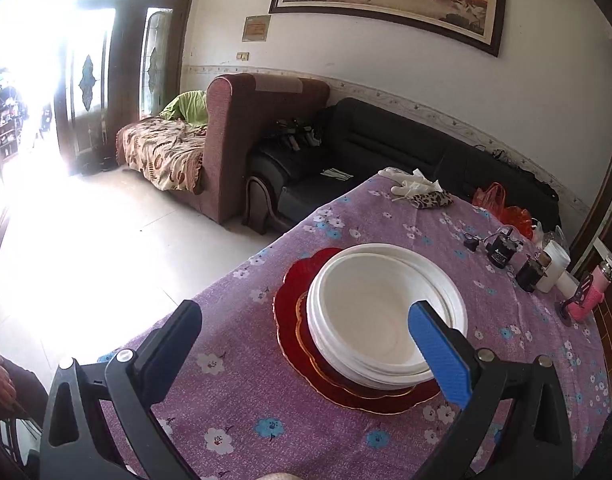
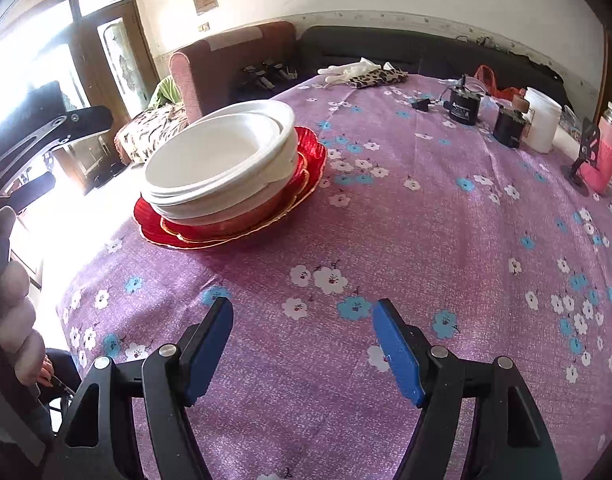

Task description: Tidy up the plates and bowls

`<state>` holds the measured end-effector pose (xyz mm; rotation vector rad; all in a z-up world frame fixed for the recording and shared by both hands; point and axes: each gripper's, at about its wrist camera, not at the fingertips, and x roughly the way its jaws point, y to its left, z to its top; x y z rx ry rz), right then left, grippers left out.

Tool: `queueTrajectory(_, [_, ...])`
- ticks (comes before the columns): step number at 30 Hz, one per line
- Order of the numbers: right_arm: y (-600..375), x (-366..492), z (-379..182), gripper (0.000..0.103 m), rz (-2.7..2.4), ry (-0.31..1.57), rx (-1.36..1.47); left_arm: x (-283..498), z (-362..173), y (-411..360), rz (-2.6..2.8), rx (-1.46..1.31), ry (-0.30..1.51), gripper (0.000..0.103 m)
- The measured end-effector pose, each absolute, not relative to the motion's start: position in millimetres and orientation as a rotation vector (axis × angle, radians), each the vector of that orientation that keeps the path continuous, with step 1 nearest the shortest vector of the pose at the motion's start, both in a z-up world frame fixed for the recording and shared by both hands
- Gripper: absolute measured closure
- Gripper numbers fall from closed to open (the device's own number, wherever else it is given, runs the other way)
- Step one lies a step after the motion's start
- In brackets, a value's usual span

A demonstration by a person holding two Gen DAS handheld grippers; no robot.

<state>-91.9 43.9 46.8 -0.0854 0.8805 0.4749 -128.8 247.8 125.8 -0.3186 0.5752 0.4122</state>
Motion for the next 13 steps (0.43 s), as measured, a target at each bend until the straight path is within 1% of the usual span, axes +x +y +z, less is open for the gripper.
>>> queueTrajectory(5, [57.3,-100.2,52.8,0.026,0.496,0.846,-0.120,-132.4,128.1,246.1,0.449,-0.283,0.554,0.000])
queueTrajectory(13, [60.6,-103.1,48.1,0.026,0.510,0.860,-0.111,-137.5,130.4,233.7,0.442,-0.215,0.513,0.000])
